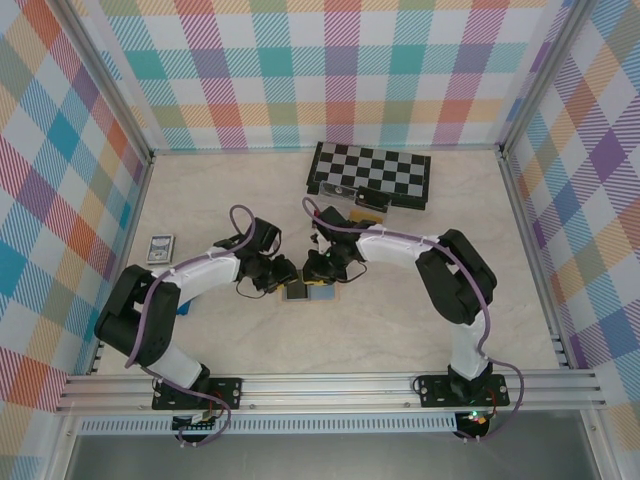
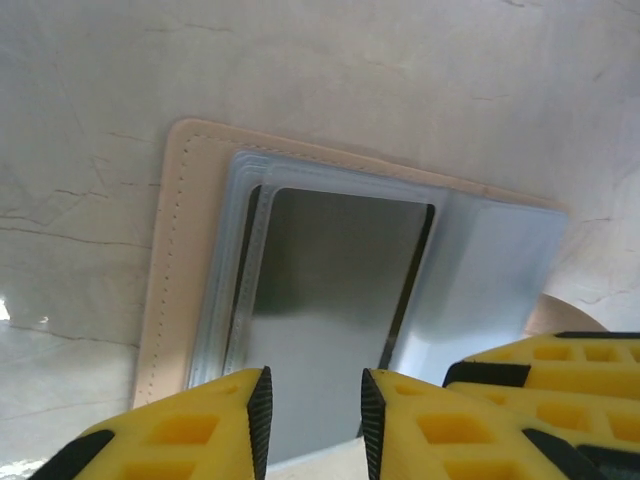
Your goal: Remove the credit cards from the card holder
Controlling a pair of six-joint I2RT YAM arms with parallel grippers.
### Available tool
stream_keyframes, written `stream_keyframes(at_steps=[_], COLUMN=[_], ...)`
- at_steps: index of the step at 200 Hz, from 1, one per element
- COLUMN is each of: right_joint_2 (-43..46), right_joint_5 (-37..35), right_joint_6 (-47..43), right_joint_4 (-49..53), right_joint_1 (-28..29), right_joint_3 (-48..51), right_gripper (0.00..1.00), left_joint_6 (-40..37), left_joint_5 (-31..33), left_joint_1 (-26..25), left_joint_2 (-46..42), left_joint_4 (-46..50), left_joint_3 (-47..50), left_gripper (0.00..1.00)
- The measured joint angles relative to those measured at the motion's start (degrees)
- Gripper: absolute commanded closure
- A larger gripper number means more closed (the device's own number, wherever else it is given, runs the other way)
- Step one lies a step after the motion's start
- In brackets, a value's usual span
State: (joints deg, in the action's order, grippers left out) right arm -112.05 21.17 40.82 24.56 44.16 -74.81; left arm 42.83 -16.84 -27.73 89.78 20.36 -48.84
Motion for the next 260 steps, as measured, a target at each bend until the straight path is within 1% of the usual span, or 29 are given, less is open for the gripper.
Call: stream_keyframes(at_steps=[51,70,99,184,211,260], right_joint_2=[-0.4,-0.9,-1.2,-3.6,-3.7,-3.8], right_joint_5=[-0.3,-0.8,-1.2,0.0,0.7,1.2], right_joint_6=[0.8,0.9,1.0,0.7,0.7,0.3], right_joint_4=[-0.6,-0.5,-0.4,-0.3,-0.3,-0.3], right_joint_1=[0.2,0.2,0.2,0.1,0.1,0.2], right_joint_3=[0.0,0.0,0.0,-0.8,-1.0,-1.1], right_gripper=[0.82,0.78,0.8,0.88,0.88,0.84], left_joint_6=[0.0,0.1,0.2,0.0,-0.2,-0.2], left_joint_5=[1.9,2.4,2.8,2.8,2.8,2.8], left_joint_1=[0.0,0.0,0.0,0.0,0.0,0.0], left_joint_2=[0.7,0.7,0.9,0.9,1.0,1.1], left_joint_4=[0.2,0.2,0.2,0.2,0.2,0.2], left_joint_3=[1.3,1.9,2.0,2.0,2.0,2.0], left_gripper=[0.75,0.77,0.8,0.8,0.8,0.8])
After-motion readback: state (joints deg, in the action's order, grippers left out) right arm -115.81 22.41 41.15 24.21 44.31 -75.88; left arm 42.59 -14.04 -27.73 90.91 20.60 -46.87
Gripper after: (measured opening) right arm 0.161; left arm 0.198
